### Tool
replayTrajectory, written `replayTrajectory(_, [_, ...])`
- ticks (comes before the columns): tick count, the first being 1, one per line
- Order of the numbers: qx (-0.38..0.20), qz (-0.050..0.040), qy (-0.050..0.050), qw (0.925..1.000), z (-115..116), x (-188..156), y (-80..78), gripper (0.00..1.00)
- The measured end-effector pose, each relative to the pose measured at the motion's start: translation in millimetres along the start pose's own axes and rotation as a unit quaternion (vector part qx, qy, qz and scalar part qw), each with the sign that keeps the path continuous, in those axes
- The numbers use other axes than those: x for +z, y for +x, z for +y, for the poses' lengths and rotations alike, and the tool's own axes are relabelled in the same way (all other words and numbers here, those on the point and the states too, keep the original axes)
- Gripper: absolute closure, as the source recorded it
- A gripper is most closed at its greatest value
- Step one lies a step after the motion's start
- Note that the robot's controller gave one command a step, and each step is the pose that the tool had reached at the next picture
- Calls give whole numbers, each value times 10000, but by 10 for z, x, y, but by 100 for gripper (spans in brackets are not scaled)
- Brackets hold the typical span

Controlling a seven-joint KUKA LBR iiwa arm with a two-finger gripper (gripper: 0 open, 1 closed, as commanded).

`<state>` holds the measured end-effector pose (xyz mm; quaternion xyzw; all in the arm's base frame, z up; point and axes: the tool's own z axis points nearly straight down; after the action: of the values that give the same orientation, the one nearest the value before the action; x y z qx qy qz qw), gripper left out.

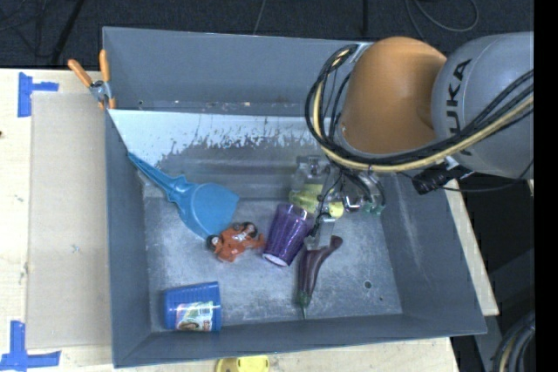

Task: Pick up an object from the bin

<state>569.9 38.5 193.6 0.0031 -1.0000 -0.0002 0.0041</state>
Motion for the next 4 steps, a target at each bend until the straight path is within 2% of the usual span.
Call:
replayTrajectory(1, [4,-35,-1,10000,-2,-46,-12,0])
replayTrajectory(2, [-9,-82,-1,10000,60,351,90,0])
replayTrajectory(3, [-549,-54,0,9985,126,903,202,0])
replayTrajectory(4, [-407,-16,0,9992,106,1155,277,0])
